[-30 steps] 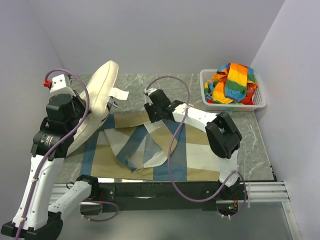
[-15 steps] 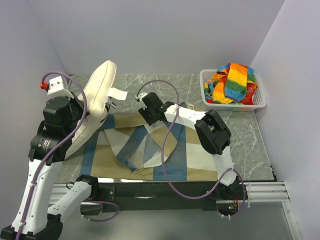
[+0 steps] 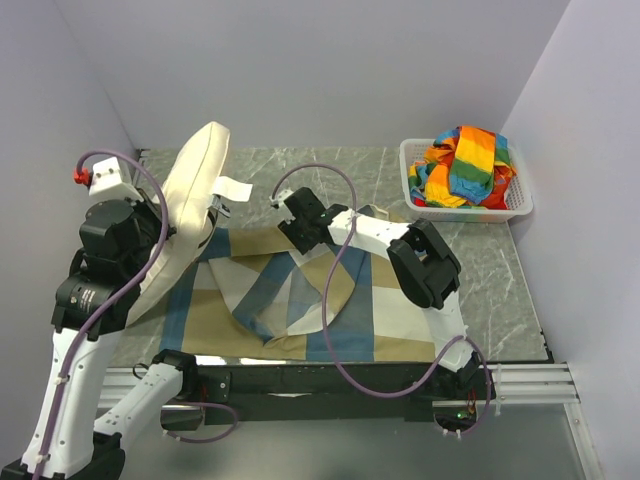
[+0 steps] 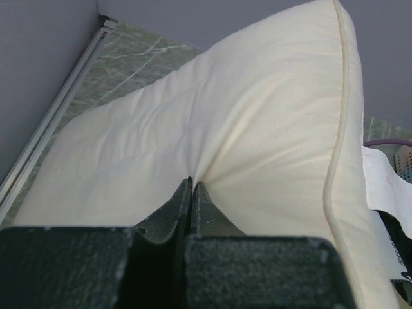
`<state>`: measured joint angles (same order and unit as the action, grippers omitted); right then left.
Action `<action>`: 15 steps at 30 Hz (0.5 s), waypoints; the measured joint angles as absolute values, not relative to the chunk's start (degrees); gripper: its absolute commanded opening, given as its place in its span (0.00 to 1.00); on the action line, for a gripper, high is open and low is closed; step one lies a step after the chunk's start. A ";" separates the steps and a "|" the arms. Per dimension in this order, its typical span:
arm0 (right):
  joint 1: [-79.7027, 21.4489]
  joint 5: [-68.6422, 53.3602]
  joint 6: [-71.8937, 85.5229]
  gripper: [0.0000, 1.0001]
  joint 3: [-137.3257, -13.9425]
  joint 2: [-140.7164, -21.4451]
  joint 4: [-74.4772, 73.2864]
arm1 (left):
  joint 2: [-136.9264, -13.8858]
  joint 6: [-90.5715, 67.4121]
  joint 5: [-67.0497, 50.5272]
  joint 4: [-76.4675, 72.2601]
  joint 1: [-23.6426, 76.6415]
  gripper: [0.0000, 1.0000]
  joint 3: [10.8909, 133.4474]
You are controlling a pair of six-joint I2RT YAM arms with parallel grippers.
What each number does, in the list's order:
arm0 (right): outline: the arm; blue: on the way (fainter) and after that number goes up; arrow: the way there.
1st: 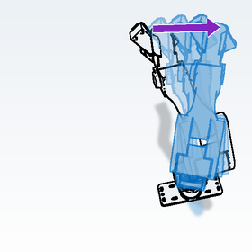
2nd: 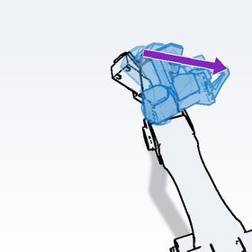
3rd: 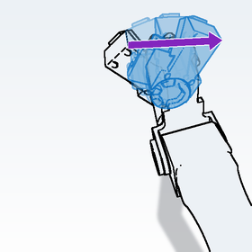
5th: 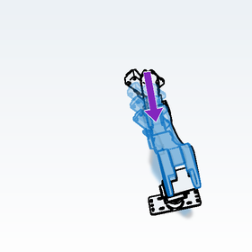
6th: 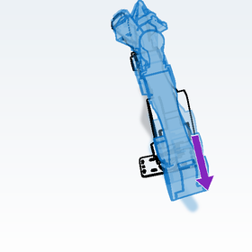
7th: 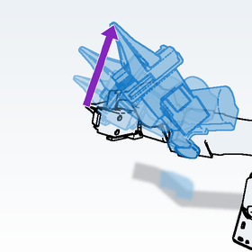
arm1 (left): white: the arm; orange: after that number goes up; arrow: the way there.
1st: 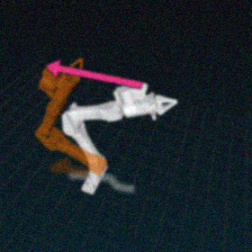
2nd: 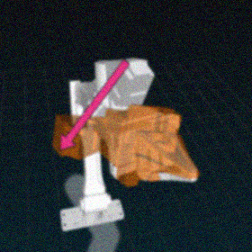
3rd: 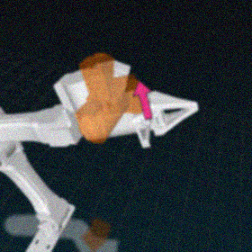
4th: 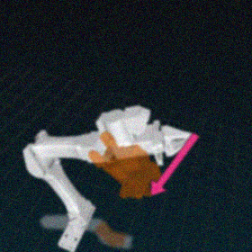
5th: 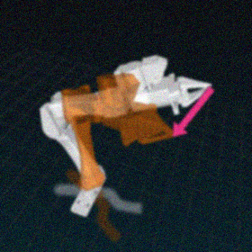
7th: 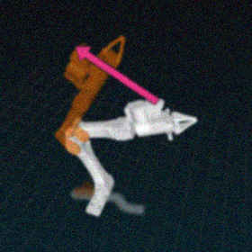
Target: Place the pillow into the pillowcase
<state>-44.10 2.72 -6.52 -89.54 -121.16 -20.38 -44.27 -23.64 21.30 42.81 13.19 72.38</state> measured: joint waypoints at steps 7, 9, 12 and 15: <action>-44.10 2.02 -6.94 0.50 -86.91 -118.74 -20.64 | -44.03 -23.62 21.30 42.81 13.19 0.01 72.29; -44.10 1.91 -6.94 0.50 -86.80 -117.82 -20.86 | -43.99 -23.62 21.28 42.78 13.19 0.01 72.14; -44.10 1.87 -6.98 0.50 -86.80 -116.81 -20.71 | -43.86 -23.64 21.26 42.76 13.19 0.01 71.88; -44.10 1.83 -7.20 0.50 -86.83 -116.75 -20.91 | -43.64 -23.64 21.26 42.74 13.19 0.01 71.64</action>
<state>-44.10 1.83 -7.20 -86.83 -116.75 -20.91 -43.64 -23.64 21.26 42.74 13.19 71.64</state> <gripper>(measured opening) 0.500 0.020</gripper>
